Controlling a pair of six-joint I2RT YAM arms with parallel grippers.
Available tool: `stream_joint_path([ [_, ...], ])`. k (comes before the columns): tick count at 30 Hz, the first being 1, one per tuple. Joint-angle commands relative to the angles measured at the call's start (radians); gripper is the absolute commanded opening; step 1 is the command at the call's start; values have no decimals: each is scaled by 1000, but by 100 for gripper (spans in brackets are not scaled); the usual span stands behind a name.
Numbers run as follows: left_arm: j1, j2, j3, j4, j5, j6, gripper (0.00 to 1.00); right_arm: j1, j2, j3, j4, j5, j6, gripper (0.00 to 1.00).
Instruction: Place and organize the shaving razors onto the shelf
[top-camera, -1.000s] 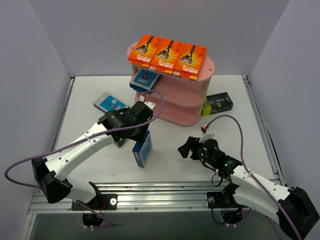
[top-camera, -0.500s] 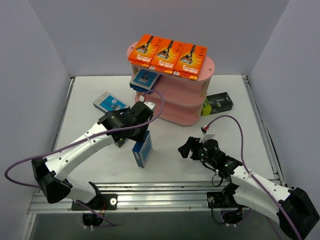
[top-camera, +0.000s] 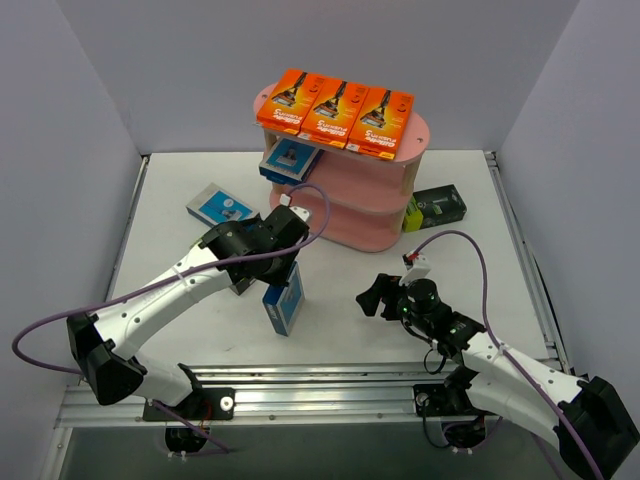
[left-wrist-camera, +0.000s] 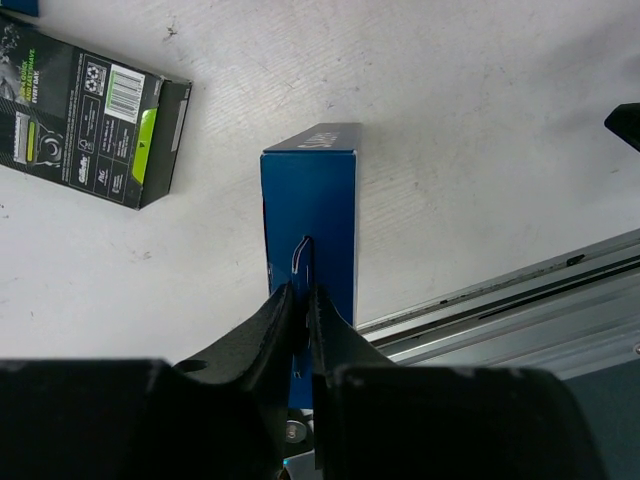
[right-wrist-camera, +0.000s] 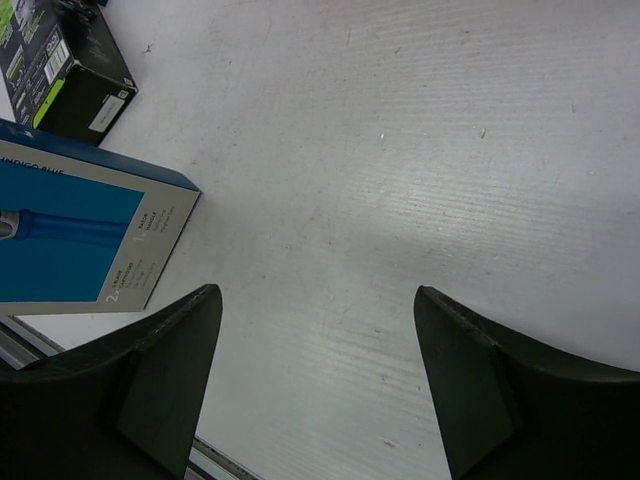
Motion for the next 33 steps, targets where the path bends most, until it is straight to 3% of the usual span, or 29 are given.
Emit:
stream_joint_path([
  [1,-17,23,24,-61,-17,10,18,-7,-20,-5,4,12,-1,73],
  [3,-22,34,26,-70,-32,8,18,-7,-21,-5,1,13,-1,73],
  [5,-22,40,26,-72,-40,6,3,-7,-23,-5,3,13,0,74],
  [6,-23,42,27,-77,-44,3,2,-7,-23,-5,3,13,-1,74],
  [15,-37,-13,50,-42,-95,-50,2,-10,-31,-4,-7,4,-1,74],
  [25,-66,-190,-59,239,-61,-50,2,-11,-61,7,-42,-16,-1,74],
  [33,-106,-164,-53,261,-133,-24,2,-11,-70,47,-118,-23,-20,74],
])
